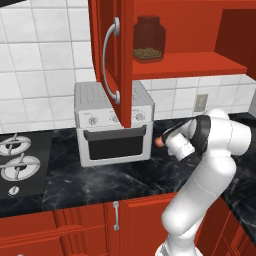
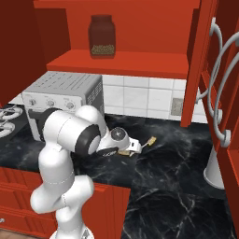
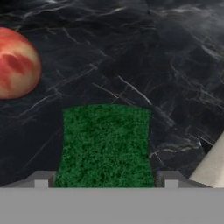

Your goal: Pick the sponge and dish brush from the cabinet and place them on the counter.

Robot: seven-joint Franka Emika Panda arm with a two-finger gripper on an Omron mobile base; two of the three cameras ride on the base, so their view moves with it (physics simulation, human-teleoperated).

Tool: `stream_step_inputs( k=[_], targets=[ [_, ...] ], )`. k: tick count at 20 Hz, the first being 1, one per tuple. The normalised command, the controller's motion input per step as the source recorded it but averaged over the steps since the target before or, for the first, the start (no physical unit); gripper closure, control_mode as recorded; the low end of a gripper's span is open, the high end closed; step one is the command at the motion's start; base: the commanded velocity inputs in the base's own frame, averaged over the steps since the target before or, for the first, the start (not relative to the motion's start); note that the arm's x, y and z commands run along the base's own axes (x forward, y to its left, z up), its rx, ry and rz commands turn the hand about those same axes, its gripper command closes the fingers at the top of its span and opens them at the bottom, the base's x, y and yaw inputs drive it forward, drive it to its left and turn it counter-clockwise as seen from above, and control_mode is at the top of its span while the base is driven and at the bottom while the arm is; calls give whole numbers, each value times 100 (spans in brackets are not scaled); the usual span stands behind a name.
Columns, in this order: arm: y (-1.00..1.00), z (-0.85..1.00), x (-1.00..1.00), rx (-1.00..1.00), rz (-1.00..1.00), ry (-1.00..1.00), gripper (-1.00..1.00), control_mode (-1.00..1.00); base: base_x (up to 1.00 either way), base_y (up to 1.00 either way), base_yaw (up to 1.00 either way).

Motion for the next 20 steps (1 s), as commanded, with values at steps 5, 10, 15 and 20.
stream_step_inputs(
  k=[5,10,15,20],
  targets=[
    [0,25,-2,-2,-2,8,-100,-100,0,0,0],
    [0,38,-2,-4,-2,7,-100,-100,0,0,0],
    [0,39,-2,-2,-5,3,-100,-100,0,0,0],
    [1,47,3,-1,-7,1,-100,-100,0,0,0]
  ],
)
